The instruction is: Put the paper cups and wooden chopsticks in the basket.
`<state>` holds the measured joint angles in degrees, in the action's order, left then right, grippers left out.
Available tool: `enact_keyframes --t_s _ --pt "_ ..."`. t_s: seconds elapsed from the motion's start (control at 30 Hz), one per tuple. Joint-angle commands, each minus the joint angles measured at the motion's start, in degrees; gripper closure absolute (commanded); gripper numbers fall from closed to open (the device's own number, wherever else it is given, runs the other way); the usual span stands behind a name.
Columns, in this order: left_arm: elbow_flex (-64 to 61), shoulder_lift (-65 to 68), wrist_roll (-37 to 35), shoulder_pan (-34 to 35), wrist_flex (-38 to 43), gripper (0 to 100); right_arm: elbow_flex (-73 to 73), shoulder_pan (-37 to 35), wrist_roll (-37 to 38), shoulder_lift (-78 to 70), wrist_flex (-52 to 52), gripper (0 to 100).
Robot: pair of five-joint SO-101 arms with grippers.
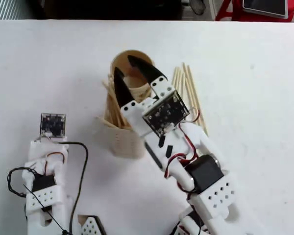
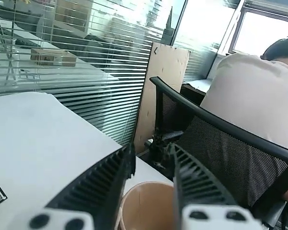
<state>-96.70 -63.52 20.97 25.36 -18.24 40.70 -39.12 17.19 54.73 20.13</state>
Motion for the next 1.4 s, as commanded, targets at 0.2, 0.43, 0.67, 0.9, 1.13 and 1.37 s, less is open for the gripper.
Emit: enact_keyframes --t_s 0.2,0.43,0.67,0.9,1.13,1.37 --pt "0.09 -0.92 0.7 0.48 -0.09 90 -12.22 24.57 9.23 12.79 34.77 88.6" --pt "0.09 -0.92 0.7 0.48 -0.09 90 -9.58 41.89 21.36 3.82 42.07 88.2" --pt "0.09 -0.92 0.7 0.48 -0.09 90 -7.56 43.74 25.93 -26.15 32.48 88.2" --pt "0.09 -0.92 0.7 0.48 -0.09 90 -20.13 42.86 25.23 -54.81 28.7 88.2" --pt "0.09 -0.92 0.7 0.48 -0.09 90 -30.33 41.54 24.53 -73.89 28.7 83.7" --pt "0.09 -0.92 0.7 0.48 -0.09 90 -32.26 40.66 24.44 -76.44 29.85 79.7"
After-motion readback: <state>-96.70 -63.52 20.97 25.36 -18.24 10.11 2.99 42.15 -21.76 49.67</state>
